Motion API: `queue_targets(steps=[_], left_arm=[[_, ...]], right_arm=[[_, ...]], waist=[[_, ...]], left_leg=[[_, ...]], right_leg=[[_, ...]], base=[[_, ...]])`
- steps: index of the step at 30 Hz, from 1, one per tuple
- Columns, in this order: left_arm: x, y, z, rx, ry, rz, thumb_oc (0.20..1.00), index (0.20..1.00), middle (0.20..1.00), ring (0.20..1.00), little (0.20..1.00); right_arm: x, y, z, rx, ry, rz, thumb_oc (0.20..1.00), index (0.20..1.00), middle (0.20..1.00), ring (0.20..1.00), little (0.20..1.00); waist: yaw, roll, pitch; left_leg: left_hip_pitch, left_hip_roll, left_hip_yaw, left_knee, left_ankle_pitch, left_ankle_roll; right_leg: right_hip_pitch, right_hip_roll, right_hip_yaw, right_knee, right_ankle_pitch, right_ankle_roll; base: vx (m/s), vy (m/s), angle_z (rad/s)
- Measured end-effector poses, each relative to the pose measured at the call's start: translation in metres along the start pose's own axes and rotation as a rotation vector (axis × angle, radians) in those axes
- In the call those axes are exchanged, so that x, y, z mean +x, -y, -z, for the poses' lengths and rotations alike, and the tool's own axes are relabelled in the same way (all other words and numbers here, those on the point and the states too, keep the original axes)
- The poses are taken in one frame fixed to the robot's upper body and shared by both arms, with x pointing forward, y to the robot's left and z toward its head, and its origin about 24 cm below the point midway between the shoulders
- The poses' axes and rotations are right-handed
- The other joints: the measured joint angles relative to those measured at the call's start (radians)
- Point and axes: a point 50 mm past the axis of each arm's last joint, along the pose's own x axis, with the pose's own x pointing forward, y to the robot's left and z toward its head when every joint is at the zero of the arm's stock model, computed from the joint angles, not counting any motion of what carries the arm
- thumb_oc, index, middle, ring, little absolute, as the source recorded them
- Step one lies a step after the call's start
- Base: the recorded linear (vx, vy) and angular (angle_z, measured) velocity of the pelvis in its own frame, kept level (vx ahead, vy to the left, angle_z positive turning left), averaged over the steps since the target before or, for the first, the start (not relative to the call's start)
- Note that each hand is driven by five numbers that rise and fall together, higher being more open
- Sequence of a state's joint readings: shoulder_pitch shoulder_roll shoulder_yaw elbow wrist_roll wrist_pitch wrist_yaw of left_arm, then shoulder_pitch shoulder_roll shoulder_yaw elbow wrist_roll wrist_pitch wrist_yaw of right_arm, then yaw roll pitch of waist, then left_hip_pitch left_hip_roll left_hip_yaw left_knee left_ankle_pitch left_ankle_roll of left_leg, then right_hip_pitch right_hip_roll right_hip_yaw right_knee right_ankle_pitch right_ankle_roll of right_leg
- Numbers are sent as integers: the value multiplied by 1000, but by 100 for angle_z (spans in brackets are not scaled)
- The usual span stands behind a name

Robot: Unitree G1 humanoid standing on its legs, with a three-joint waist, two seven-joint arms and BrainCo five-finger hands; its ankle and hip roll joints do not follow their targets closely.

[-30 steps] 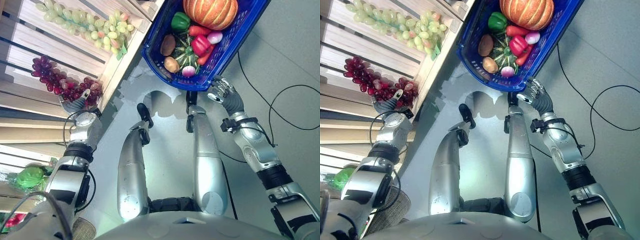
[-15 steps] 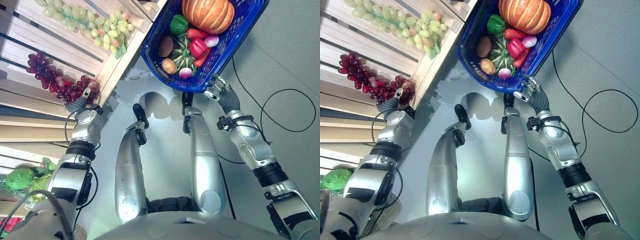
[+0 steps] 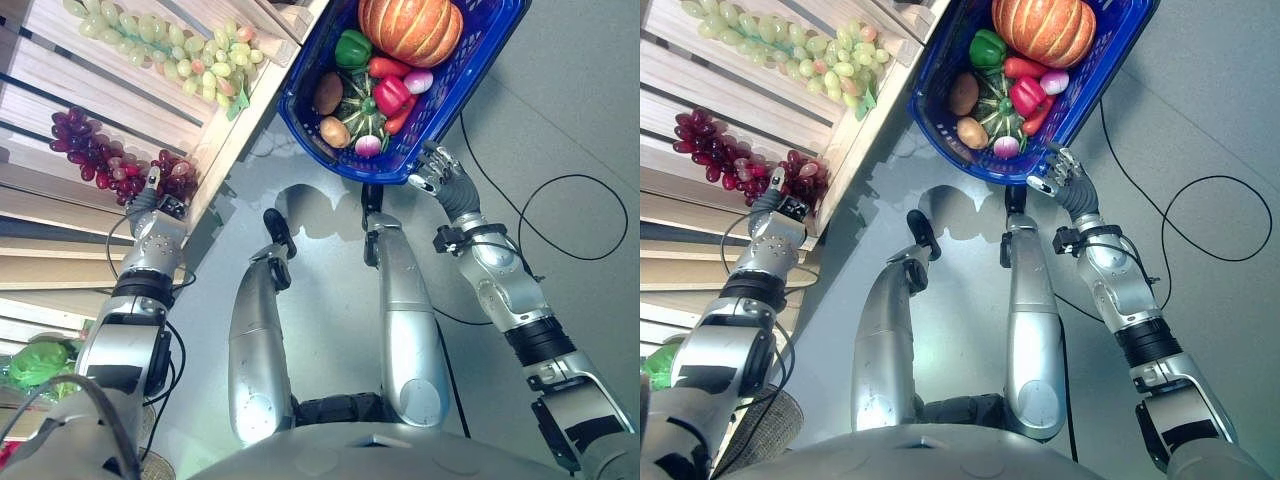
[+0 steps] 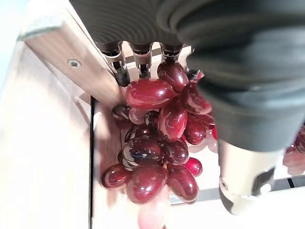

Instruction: Pick up fruits and vegetables into the basket

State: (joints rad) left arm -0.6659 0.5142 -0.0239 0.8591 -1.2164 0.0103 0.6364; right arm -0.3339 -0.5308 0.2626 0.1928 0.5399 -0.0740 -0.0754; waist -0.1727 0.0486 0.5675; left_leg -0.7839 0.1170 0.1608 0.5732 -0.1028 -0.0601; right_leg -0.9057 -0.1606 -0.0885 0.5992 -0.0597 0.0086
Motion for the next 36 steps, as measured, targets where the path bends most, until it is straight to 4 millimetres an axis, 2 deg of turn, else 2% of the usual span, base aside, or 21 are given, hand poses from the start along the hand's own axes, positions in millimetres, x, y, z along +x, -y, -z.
queue_targets(steps=[6, 11, 15, 18, 27, 28, 29, 30, 31, 32, 36], left_arm=[[2, 0, -7, -15, -12, 1, 1000, 1000, 1000, 1000, 1000], [4, 4, -21, -3, -18, -14, 1000, 1000, 1000, 1000, 1000], [3, 12, -26, 125, -16, -72, 1000, 1000, 1000, 1000, 1000], [5, 10, -31, 205, -3, -131, 1000, 1000, 1000, 1000, 1000], [7, 4, -35, 386, 43, -238, 1000, 1000, 1000, 1000, 1000], [7, 4, -34, 405, 50, -242, 752, 752, 752, 752, 752], [7, 4, -34, 424, 58, -244, 580, 580, 580, 580, 580], [7, 4, -35, 438, 62, -247, 492, 492, 492, 492, 492], [7, 4, -35, 445, 62, -249, 269, 269, 269, 269, 269], [7, 4, -35, 449, 61, -254, 200, 200, 200, 200, 200], [7, 4, -35, 447, 59, -259, 200, 200, 200, 200, 200]], right_arm=[[1, 1, -1, -7, -7, -2, 1000, 1000, 1000, 1000, 1000], [6, -1, -5, -10, 2, -19, 1000, 1000, 1000, 1000, 1000], [6, -1, 1, 5, -28, -24, 1000, 1000, 1000, 1000, 1000], [8, -4, -1, 6, -25, -39, 1000, 1000, 1000, 1000, 1000], [15, -4, -11, 26, -8, -52, 1000, 1000, 1000, 1000, 1000], [15, -3, -10, 35, -11, -49, 1000, 1000, 1000, 1000, 1000], [15, -3, -10, 37, -11, -48, 1000, 1000, 1000, 1000, 1000], [16, -3, -11, 38, -10, -49, 1000, 1000, 1000, 1000, 1000], [16, -3, -11, 38, -9, -49, 1000, 1000, 1000, 1000, 1000], [16, -3, -11, 38, -10, -49, 1000, 1000, 1000, 1000, 1000], [16, -3, -11, 39, -8, -47, 1000, 1000, 1000, 1000, 1000]], waist=[[-8, -3, -1], [-22, -10, -1], [-31, -19, -1], [-42, -32, -2], [-50, -33, -2], [-51, -33, -2], [-50, -33, -2], [-50, -33, -2], [-50, -33, -2], [-50, -33, -2], [-51, -33, -2]], left_leg=[[-10, 3, 0, 4, -2, 2], [-44, 6, -3, 37, -12, 3], [-51, 6, -6, 53, -18, 6], [-54, 7, -5, 55, -19, 5], [-77, 25, -1, 73, -29, 0], [-78, 25, -1, 73, -30, 0], [-79, 25, 0, 73, -30, 0], [-80, 25, 0, 73, -30, 0], [-81, 25, 1, 73, -30, 0], [-82, 25, 1, 73, -30, 0], [-83, 25, 3, 69, -30, -1]], right_leg=[[-7, 1, -1, 0, 0, 0], [-33, 1, 1, 17, 0, 0], [-35, 2, 3, 22, 0, 0], [-40, 3, 5, 23, 0, 0], [-71, 23, 20, 30, 0, 0], [-71, 24, 19, 29, 0, 0], [-73, 24, 20, 29, 0, 0], [-76, 24, 21, 30, 0, 0], [-77, 25, 22, 30, 0, -1], [-79, 25, 22, 30, 0, -1], [-82, 25, 24, 28, 0, -1]], base=[[16, 10, 0], [7, 2, 0], [0, 0, 0], [0, 0, 0], [-2, -31, -7], [-11, -33, 0], [0, 0, 0], [0, 0, 0], [0, 0, 0], [0, 0, 0], [0, 0, 0]])
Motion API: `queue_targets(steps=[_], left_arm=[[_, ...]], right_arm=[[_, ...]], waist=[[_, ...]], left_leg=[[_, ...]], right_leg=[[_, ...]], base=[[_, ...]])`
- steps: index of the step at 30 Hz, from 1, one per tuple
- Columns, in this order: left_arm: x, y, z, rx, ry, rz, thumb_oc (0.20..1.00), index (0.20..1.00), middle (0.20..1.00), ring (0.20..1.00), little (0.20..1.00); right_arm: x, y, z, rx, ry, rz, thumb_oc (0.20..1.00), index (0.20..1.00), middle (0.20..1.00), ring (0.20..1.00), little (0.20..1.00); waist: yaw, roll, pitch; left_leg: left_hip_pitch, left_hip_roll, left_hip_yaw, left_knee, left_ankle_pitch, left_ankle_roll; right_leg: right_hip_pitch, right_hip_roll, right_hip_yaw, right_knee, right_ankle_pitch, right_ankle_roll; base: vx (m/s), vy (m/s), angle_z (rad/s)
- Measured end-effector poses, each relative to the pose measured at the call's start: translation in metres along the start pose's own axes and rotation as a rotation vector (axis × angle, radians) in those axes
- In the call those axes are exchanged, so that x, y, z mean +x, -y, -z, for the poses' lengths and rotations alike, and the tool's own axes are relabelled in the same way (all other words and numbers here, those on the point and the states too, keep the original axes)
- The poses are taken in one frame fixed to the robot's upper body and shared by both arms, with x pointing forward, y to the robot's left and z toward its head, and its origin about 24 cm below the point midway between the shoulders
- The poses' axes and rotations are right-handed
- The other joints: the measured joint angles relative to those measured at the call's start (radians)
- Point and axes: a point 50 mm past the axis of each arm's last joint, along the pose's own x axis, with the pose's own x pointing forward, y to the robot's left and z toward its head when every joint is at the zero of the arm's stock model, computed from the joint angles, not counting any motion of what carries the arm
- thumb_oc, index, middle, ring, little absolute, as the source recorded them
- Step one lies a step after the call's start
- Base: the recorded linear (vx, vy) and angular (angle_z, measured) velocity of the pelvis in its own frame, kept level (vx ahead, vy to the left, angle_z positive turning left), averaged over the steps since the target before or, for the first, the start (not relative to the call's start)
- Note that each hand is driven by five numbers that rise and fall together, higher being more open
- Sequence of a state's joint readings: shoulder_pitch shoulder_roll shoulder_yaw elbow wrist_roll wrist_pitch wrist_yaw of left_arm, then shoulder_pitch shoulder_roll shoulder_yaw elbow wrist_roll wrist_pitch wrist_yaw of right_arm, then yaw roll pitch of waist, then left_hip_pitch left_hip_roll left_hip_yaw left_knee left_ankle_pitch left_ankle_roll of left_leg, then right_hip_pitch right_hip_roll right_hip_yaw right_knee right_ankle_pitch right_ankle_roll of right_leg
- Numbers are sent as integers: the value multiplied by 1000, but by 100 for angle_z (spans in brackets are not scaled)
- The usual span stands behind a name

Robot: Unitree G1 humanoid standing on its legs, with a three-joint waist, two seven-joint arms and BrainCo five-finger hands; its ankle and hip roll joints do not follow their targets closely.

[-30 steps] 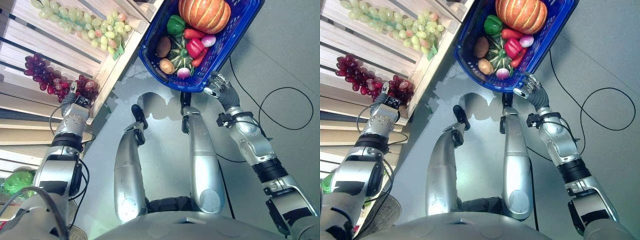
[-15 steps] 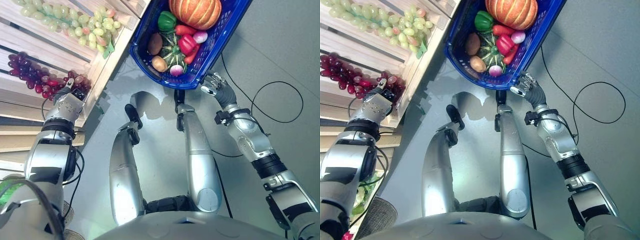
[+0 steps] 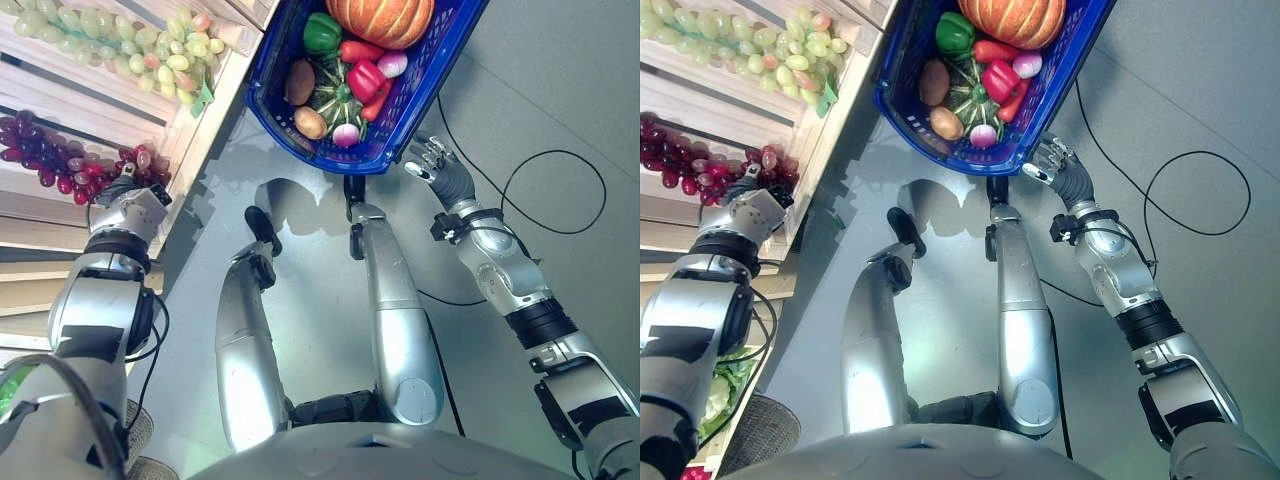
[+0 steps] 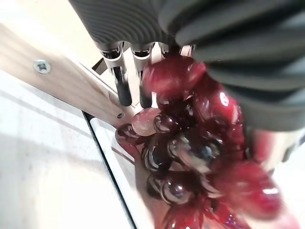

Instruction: Pick up fruits and vegetables into the basket

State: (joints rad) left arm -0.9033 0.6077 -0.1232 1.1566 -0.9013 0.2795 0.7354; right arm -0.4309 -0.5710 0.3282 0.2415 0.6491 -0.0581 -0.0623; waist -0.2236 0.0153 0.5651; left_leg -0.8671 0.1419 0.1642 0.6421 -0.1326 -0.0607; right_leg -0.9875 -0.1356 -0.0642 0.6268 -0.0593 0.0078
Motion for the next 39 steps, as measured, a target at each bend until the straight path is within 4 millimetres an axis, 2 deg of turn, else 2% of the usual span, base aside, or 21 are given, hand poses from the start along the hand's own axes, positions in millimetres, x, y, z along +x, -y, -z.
queue_targets(steps=[11, 17, 22, 28, 32, 39], left_arm=[[1, 2, 5, -71, 51, 16, 200, 200, 200, 200, 200], [4, 0, 13, -124, 48, 94, 200, 200, 200, 200, 200], [4, 3, 32, -240, -18, 290, 200, 200, 200, 200, 200], [-12, 12, 64, -386, -48, 560, 200, 200, 200, 200, 200], [-25, 19, 76, -398, -42, 671, 200, 200, 200, 200, 200], [-26, 7, 82, -258, 92, 688, 200, 200, 200, 200, 200]], right_arm=[[0, -1, 0, 2, 9, 1, 1000, 1000, 1000, 1000, 1000], [-3, -1, 4, 2, -4, 4, 1000, 1000, 1000, 1000, 1000], [-16, 2, 23, -14, -64, 14, 1000, 1000, 1000, 1000, 1000], [-37, 4, 48, -10, -137, 32, 1000, 1000, 1000, 1000, 1000], [-45, 5, 55, -30, -162, 23, 1000, 1000, 1000, 1000, 1000], [-59, 13, 66, -30, -202, 32, 1000, 1000, 1000, 1000, 1000]], waist=[[2, 0, 0], [5, 0, 0], [15, -1, 0], [43, -1, 0], [56, -1, 1], [65, -1, 1]], left_leg=[[0, -1, 0, -7, 1, -2], [10, -4, -3, -6, 2, -2], [84, -8, -1, -36, 7, 1], [175, -23, 0, -93, 23, -1], [225, -25, -4, -119, 30, 0], [337, -25, 5, -169, 36, -5]], right_leg=[[0, -1, -1, -3, 0, 0], [13, -5, -4, 0, 5, -7], [89, -11, -11, -23, 3, -5], [173, -20, -22, -51, 0, 1], [230, -21, -33, -74, -2, 3], [330, -13, -34, -111, -2, 3]], base=[[-6, -1, 0], [-13, 18, 2], [-21, 40, 4], [-18, 41, 6], [5, 14, 5], [10, 10, -2]])
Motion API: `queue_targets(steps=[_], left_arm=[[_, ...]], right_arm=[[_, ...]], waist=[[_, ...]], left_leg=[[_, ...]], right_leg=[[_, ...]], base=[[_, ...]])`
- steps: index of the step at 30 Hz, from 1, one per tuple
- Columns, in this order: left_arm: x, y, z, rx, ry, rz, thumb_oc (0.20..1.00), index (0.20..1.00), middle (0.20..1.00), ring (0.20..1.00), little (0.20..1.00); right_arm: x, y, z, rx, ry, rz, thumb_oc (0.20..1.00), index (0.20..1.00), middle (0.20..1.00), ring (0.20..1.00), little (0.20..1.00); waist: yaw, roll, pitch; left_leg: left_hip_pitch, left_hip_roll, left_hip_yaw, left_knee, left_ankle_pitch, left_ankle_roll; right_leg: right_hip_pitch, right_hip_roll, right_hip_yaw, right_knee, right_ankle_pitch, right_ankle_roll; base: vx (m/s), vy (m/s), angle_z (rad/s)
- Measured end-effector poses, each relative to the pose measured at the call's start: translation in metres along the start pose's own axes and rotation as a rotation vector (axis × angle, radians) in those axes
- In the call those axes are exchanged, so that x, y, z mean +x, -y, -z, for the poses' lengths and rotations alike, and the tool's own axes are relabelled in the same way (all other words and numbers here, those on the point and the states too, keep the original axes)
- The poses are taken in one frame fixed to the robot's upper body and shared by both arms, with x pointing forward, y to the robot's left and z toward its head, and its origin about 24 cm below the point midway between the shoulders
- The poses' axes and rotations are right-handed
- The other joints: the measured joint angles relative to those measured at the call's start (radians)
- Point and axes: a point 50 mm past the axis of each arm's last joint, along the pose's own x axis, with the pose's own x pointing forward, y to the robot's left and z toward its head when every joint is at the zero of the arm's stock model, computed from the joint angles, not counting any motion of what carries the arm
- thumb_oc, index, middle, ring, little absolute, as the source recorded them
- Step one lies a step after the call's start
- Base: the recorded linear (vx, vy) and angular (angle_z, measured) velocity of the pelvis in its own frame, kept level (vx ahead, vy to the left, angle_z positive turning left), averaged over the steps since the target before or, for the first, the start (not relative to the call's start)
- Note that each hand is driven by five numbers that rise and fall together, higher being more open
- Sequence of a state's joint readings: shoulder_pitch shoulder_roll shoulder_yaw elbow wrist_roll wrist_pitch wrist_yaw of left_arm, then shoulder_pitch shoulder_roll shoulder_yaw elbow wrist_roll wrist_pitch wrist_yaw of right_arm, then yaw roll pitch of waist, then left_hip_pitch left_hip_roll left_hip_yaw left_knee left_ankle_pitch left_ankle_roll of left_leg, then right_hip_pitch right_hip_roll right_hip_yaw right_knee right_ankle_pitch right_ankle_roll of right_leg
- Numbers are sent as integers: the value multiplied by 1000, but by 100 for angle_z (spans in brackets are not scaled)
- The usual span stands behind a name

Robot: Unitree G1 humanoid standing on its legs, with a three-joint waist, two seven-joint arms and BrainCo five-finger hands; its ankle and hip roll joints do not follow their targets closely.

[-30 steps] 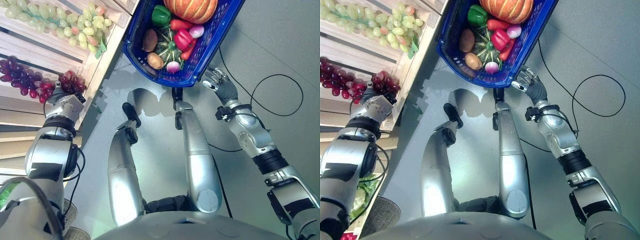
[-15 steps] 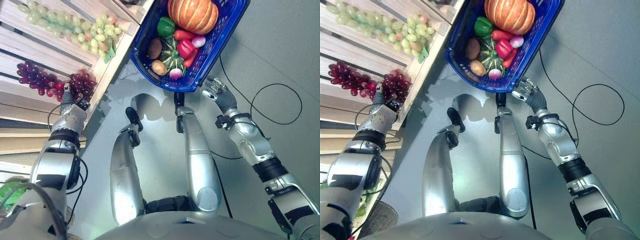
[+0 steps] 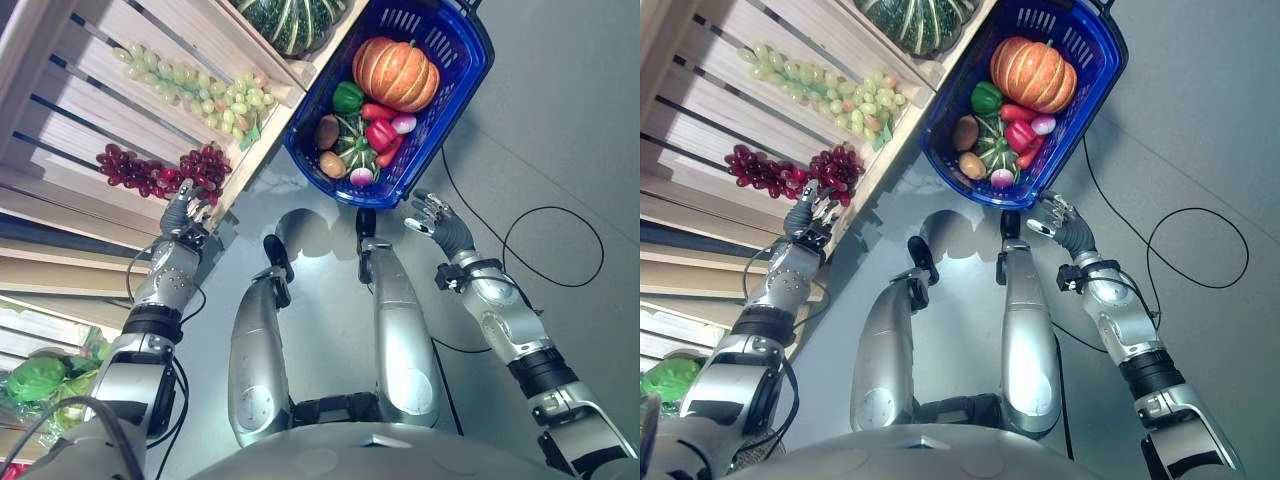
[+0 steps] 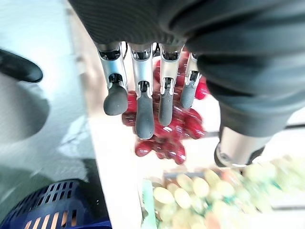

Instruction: Pick up fruits and vegetables into the basket

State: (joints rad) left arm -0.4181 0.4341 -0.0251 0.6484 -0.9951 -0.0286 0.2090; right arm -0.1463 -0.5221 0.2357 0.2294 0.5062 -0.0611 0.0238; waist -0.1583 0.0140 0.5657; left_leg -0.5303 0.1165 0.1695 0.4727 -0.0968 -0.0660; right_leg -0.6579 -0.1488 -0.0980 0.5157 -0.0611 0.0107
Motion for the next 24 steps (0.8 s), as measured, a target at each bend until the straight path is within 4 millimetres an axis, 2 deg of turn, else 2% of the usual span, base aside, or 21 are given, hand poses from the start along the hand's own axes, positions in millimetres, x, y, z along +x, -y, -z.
queue_targets(steps=[9, 12, 13, 14, 15, 16, 17, 20, 24], left_arm=[[-13, -19, 2, 125, 49, -13, 200, 200, 200, 200, 200], [-15, -28, 1, 228, 75, -102, 200, 200, 200, 200, 200], [-15, -32, -3, 332, 108, -172, 561, 561, 561, 561, 561], [-15, -34, -5, 379, 123, -202, 595, 595, 595, 595, 595], [-15, -38, -11, 467, 158, -256, 853, 853, 853, 853, 853], [-15, -44, -22, 617, 211, -332, 1000, 1000, 1000, 1000, 1000], [-15, -47, -26, 666, 228, -358, 1000, 1000, 1000, 1000, 1000], [-17, -55, -59, 1049, 407, -521, 1000, 1000, 1000, 1000, 1000], [-22, -49, -85, 1459, 655, -644, 1000, 1000, 1000, 1000, 1000]], right_arm=[[-9, 1, 11, -15, -26, 0, 1000, 1000, 1000, 1000, 1000], [-10, 1, 13, -20, -32, -12, 1000, 1000, 1000, 1000, 1000], [-10, 1, 13, -20, -32, -13, 1000, 1000, 1000, 1000, 1000], [-10, 1, 13, -20, -32, -13, 1000, 1000, 1000, 1000, 1000], [-10, 1, 13, -21, -32, -16, 1000, 1000, 1000, 1000, 1000], [-10, 2, 12, -25, -33, -22, 1000, 1000, 1000, 1000, 1000], [-10, 3, 12, -27, -33, -24, 1000, 1000, 1000, 1000, 1000], [-12, 10, 9, -35, -29, -12, 1000, 1000, 1000, 1000, 1000], [-15, 19, 8, -53, -26, -9, 1000, 1000, 1000, 1000, 1000]], waist=[[15, 1, 0], [20, 2, 0], [20, 3, 1], [20, 4, 1], [18, 4, 1], [15, 4, 1], [15, 4, 1], [12, 5, 2], [5, 9, 4]], left_leg=[[96, -2, 20, -43, 6, -8], [107, -2, 19, -44, 6, -7], [107, -1, 19, -43, 7, -6], [107, -1, 19, -42, 7, -5], [107, 0, 19, -42, 7, -5], [105, 3, 19, -40, 7, -5], [104, 3, 20, -40, 7, -5], [82, 4, 25, -35, 8, -7], [51, 8, 26, -21, 6, -11]], right_leg=[[72, 3, 7, -16, 0, 0], [85, 3, 6, -20, -1, 1], [85, 3, 7, -21, -2, 2], [85, 3, 7, -21, -2, 2], [85, 3, 7, -19, -2, 2], [82, 5, 7, -18, -2, 2], [80, 5, 8, -17, -2, 2], [53, 8, 12, -8, -2, 2], [24, 13, 17, -4, -1, 1]], base=[[19, 13, -4], [0, 0, 0], [6, -30, 1], [7, -34, 1], [6, -35, -1], [8, -33, -2], [11, -30, -5], [5, -27, -5], [-15, -49, -4]])
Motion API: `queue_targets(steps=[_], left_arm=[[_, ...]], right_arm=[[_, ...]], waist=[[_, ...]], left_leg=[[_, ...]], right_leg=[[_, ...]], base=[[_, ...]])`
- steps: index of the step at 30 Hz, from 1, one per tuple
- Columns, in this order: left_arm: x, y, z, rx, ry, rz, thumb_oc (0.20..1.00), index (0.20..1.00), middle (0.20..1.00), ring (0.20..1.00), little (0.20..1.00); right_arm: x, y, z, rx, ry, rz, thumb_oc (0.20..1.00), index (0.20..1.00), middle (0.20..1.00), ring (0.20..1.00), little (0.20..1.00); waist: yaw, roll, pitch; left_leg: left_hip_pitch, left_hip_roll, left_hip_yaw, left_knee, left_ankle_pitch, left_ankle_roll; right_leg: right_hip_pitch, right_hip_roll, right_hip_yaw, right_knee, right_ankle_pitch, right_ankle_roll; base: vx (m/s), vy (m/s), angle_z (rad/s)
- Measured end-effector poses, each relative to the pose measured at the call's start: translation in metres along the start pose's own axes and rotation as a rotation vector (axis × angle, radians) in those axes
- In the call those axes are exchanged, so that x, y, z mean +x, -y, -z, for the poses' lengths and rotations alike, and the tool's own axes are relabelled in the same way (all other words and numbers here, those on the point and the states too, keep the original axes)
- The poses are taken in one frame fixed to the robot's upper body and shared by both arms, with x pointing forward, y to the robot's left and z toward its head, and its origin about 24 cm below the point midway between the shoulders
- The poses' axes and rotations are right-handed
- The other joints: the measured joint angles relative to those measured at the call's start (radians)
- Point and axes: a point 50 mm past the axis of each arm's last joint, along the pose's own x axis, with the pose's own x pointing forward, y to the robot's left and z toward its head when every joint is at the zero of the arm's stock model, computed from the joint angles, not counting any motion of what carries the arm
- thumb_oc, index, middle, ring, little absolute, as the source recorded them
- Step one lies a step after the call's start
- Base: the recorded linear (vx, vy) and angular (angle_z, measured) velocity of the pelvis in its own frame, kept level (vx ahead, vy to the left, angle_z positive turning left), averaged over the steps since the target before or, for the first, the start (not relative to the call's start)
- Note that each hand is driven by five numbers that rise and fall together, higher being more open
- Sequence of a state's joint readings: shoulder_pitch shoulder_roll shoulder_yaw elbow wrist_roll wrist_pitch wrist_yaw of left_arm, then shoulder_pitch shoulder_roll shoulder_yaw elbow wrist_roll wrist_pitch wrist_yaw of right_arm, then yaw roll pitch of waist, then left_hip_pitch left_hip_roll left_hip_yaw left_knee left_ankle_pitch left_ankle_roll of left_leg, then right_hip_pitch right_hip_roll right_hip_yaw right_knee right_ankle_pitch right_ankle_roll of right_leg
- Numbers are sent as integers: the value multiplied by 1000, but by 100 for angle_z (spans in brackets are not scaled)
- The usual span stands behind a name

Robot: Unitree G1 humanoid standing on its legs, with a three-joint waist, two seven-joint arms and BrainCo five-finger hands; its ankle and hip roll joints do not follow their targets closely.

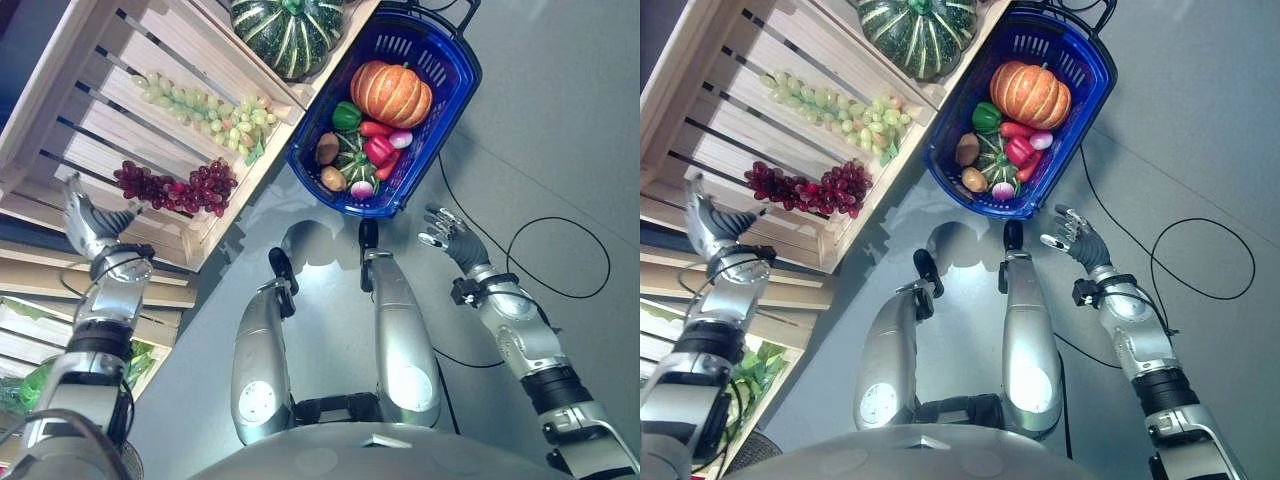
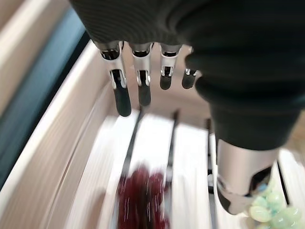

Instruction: Pick up fruits and vegetables into the basket

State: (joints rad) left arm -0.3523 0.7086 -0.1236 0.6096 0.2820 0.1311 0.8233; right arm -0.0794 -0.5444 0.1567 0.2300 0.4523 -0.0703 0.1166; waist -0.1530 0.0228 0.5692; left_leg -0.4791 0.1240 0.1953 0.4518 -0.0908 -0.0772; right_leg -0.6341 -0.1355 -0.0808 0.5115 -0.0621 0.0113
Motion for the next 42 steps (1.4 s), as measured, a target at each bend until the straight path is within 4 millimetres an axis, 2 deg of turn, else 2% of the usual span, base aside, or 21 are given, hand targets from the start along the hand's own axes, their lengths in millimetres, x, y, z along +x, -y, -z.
queue_targets(steps=[3, 7, 14, 18, 25, 32, 42], left_arm=[[-2, -4, -11, 220, 201, -106, 1000, 1000, 1000, 1000, 1000], [-11, 1, -21, 384, 388, -178, 1000, 1000, 1000, 1000, 1000], [-15, 8, -27, 466, 479, -176, 1000, 1000, 1000, 1000, 1000], [-14, 17, -39, 474, 538, -114, 1000, 1000, 1000, 1000, 1000], [-11, 24, -40, 501, 535, -47, 1000, 1000, 1000, 1000, 1000], [-1, 22, -41, 475, 482, -49, 1000, 1000, 1000, 1000, 1000], [18, 19, -53, 453, 396, -38, 1000, 1000, 1000, 1000, 1000]], right_arm=[[0, -1, -1, 2, 18, -4, 1000, 1000, 1000, 1000, 1000], [1, -4, -2, 2, 40, -12, 1000, 1000, 1000, 1000, 1000], [3, -4, -5, 18, 59, -7, 1000, 1000, 1000, 1000, 1000], [3, -4, -6, 17, 63, 8, 1000, 1000, 1000, 1000, 1000], [7, -5, -10, 12, 74, 1, 1000, 1000, 1000, 1000, 1000], [10, -8, -15, 10, 92, -4, 1000, 1000, 1000, 1000, 1000], [19, -8, -31, 15, 147, 3, 1000, 1000, 1000, 1000, 1000]], waist=[[-8, 0, 0], [-10, 0, 0], [-18, 0, 0], [-19, 0, 0], [-42, 0, 0], [-42, 0, 0], [-45, 1, 0]], left_leg=[[-23, 0, 0, 16, -2, -1], [-48, 2, -2, 35, -11, -1], [-92, 2, 8, 71, -28, 5], [-123, 2, 17, 85, -29, 6], [-140, 2, 34, 84, -31, 6], [-170, 2, 46, 86, -32, 6], [-254, 12, 49, 112, -33, 6]], right_leg=[[-23, 0, 2, 10, 1, -2], [-42, 1, 4, 16, 1, -2], [-89, -3, 19, 35, 0, 1], [-128, -2, 31, 50, 0, 1], [-158, 1, 45, 50, 2, 1], [-201, 1, 57, 64, 1, 1], [-290, 8, 68, 85, 2, -1]], base=[[-14, -44, -1], [-5, -21, -1], [-1, 13, -5], [-7, 31, -5], [-6, 31, -6], [-10, 3, -2], [-2, -1, -1]])
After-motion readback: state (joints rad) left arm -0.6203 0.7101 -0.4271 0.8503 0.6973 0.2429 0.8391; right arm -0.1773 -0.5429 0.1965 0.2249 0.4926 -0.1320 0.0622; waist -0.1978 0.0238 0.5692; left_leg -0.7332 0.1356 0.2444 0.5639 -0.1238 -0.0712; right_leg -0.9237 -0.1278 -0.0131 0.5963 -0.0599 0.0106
